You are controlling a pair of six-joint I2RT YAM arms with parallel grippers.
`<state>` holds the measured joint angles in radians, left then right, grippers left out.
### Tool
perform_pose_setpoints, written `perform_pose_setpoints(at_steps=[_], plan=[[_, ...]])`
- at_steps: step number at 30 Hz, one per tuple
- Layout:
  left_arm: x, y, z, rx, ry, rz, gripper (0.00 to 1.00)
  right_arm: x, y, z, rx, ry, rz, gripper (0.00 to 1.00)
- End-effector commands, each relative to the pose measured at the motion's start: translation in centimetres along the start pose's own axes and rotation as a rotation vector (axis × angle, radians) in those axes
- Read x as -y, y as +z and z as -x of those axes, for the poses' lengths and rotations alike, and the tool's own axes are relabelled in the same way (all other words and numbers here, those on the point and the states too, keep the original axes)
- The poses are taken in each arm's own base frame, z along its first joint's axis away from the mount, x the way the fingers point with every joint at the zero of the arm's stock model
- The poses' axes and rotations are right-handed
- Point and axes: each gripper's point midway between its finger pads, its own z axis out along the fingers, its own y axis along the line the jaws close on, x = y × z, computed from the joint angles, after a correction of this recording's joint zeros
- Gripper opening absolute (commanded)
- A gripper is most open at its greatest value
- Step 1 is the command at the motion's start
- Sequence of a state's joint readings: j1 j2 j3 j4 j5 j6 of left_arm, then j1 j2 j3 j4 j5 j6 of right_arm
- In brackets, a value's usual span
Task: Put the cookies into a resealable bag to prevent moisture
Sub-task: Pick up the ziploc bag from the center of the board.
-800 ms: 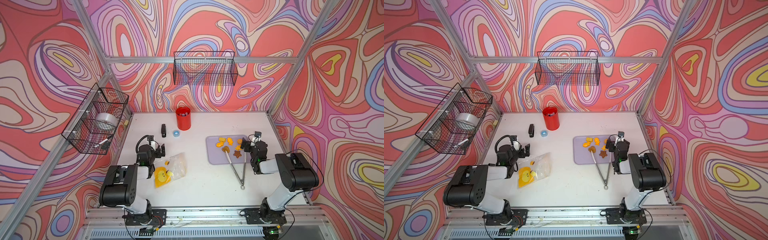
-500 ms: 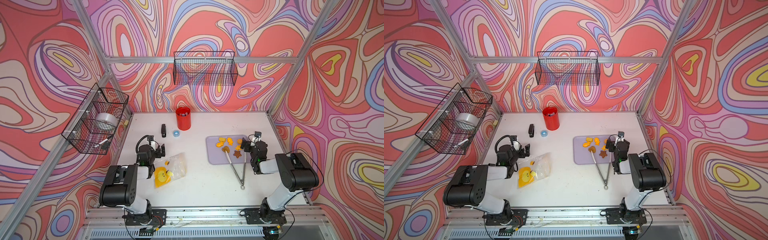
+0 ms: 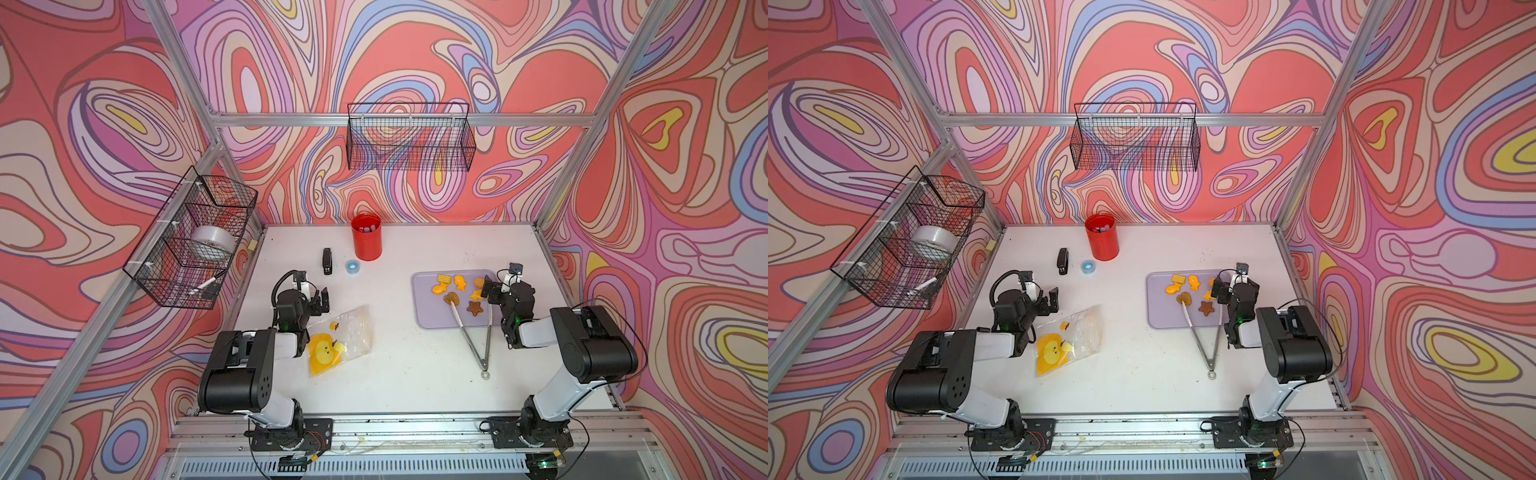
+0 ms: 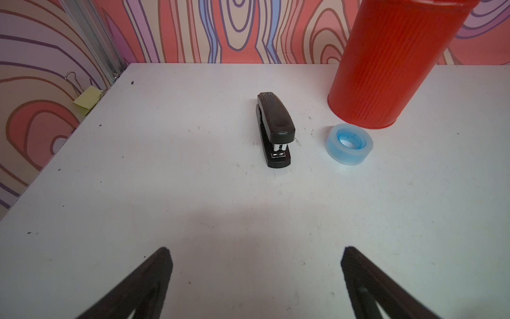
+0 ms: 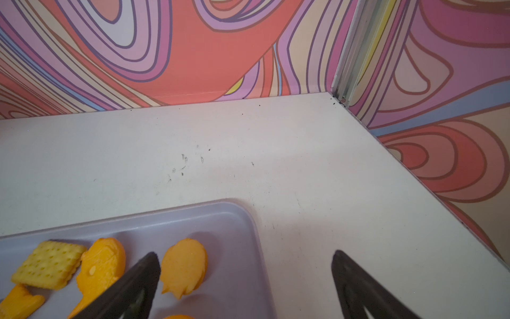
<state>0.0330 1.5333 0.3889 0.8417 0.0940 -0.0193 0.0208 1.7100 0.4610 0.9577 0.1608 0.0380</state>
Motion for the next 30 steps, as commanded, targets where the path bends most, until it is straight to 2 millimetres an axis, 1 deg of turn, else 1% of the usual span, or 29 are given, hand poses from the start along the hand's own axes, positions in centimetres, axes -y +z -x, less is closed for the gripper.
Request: perform_pose_setpoints(at_steps=[1,8,10,11,13,15,18,20,21,23,24,25,26,27,29,30], plan=[[-0.3,0.1,0.2,0.013,-0.010,0.013,1.00,0.1,0.1,0.2,0.008,-0.001,-0.002,0.98],[-0.3,0.0,0.3,0.018,-0.010,0.019,1.00,0.1,0.1,0.2,0.012,0.000,-0.002,0.98],[-1.0,-0.1,0.5,0.021,-0.027,0.055,1.00,0.2,0.0,0.5,0.021,-0.002,-0.009,0.98],[-1.6,-0.3,0.7,0.024,-0.044,0.093,1.00,0.1,-0.1,0.8,0.018,-0.002,-0.008,0.98],[-2.2,-1.0,1.0,0.048,-0.050,0.133,1.00,-0.1,-0.2,1.9,-0.005,-0.013,0.003,0.98],[-2.9,-2.4,1.7,0.086,-0.061,0.198,1.00,0.0,-0.6,3.9,-0.021,-0.015,-0.005,0.98],[-3.8,-4.5,2.7,0.101,-0.099,0.259,1.00,0.0,-1.8,6.5,0.019,0.027,-0.007,0.99],[-3.8,-5.7,3.4,0.081,-0.132,0.266,1.00,0.1,-2.5,7.3,0.016,0.057,-0.014,0.98],[-3.5,-6.3,4.4,0.079,-0.141,0.251,1.00,0.0,-2.7,7.6,0.001,0.071,-0.012,0.98],[-2.7,-7.0,4.9,0.018,-0.171,0.213,1.00,-0.1,-3.3,7.8,-0.022,0.093,-0.021,0.99],[-1.9,-7.4,5.2,-0.012,-0.192,0.182,1.00,-0.2,-3.6,7.9,-0.033,0.105,-0.026,0.98],[-1.1,-7.5,5.0,-0.055,-0.207,0.155,1.00,-0.3,-4.1,8.0,-0.039,0.119,-0.026,0.98],[0.1,-7.8,6.3,-0.080,-0.221,0.117,1.00,-0.4,-4.5,8.2,-0.041,0.132,-0.024,0.98],[1.5,-8.0,6.3,-0.132,-0.227,0.078,1.00,-0.5,-5.0,8.1,-0.053,0.143,-0.023,0.98],[4.3,-8.4,5.6,-0.257,-0.209,0.018,1.00,-0.6,-5.8,8.0,-0.080,0.165,-0.027,0.98],[6.0,-8.8,4.8,-0.331,-0.185,-0.001,1.00,-0.5,-6.1,7.7,-0.106,0.173,-0.038,0.98]])
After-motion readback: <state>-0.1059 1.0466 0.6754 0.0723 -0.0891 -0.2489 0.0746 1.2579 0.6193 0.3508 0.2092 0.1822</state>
